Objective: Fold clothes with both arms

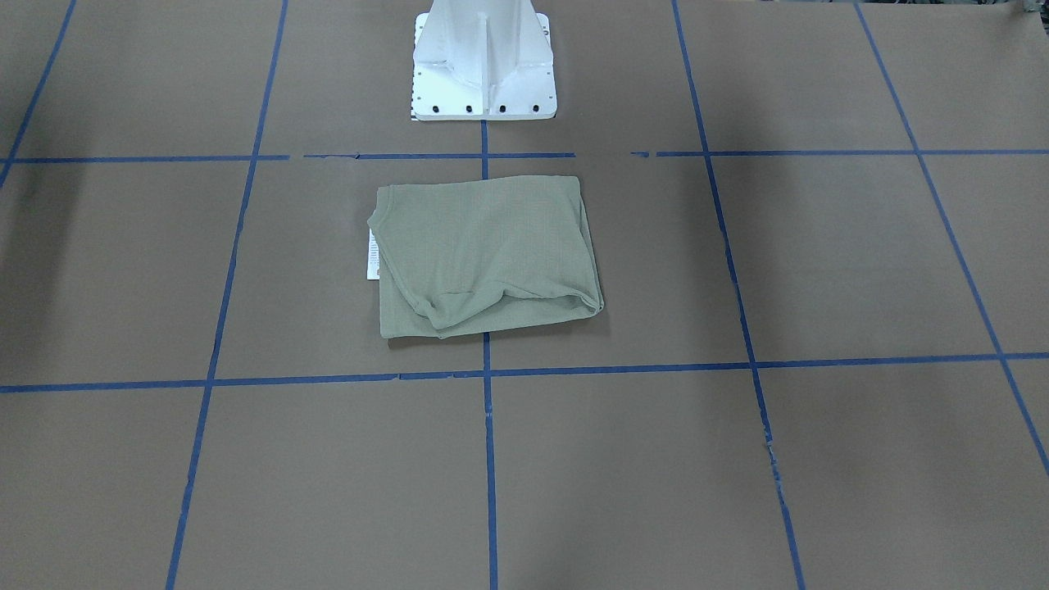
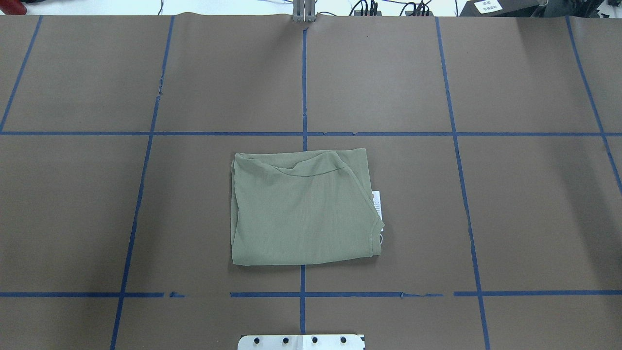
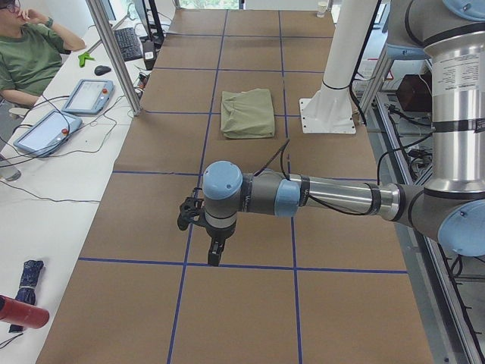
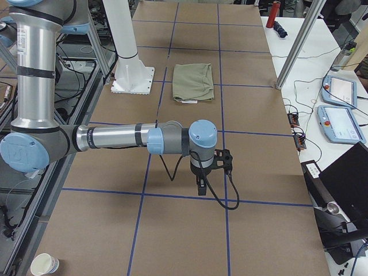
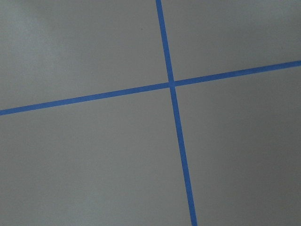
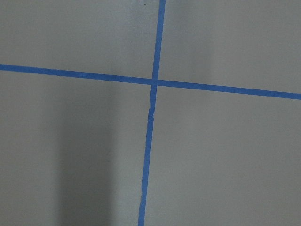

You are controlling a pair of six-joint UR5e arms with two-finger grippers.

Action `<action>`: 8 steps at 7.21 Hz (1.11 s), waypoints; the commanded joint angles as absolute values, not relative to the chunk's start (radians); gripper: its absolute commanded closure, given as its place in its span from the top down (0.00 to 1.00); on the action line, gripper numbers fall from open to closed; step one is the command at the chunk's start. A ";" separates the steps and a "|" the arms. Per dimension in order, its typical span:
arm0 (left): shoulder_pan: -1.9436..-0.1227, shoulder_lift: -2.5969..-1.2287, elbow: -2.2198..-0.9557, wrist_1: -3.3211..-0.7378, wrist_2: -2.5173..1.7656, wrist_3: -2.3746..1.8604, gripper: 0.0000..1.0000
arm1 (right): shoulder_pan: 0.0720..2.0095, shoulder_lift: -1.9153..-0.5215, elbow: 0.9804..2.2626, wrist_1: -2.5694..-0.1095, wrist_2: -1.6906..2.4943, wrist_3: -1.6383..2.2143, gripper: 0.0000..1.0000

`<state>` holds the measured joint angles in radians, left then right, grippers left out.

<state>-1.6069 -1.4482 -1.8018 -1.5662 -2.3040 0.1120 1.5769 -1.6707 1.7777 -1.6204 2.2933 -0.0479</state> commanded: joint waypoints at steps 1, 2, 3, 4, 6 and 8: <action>-1.608 -1.448 -1.802 -1.566 -2.304 0.112 1.00 | 1.577 -1.674 1.776 -1.606 2.292 -0.051 1.00; -1.608 -1.448 -1.802 -1.566 -2.304 0.112 1.00 | 1.577 -1.684 1.779 -1.602 2.292 -0.052 1.00; -1.608 -1.448 -1.801 -1.566 -2.304 0.112 1.00 | 1.577 -1.693 1.778 -1.571 2.292 -0.052 1.00; -1.608 -1.448 -1.802 -1.566 -2.304 0.112 1.00 | 1.577 -1.716 1.778 -1.524 2.292 -0.052 1.00; -1.608 -1.448 -1.801 -1.566 -2.304 0.112 1.00 | 1.577 -1.727 1.778 -1.493 2.298 -0.046 1.00; -1.608 -1.447 -1.801 -1.565 -2.304 0.112 1.00 | 1.577 -1.727 1.778 -1.494 2.298 -0.046 1.00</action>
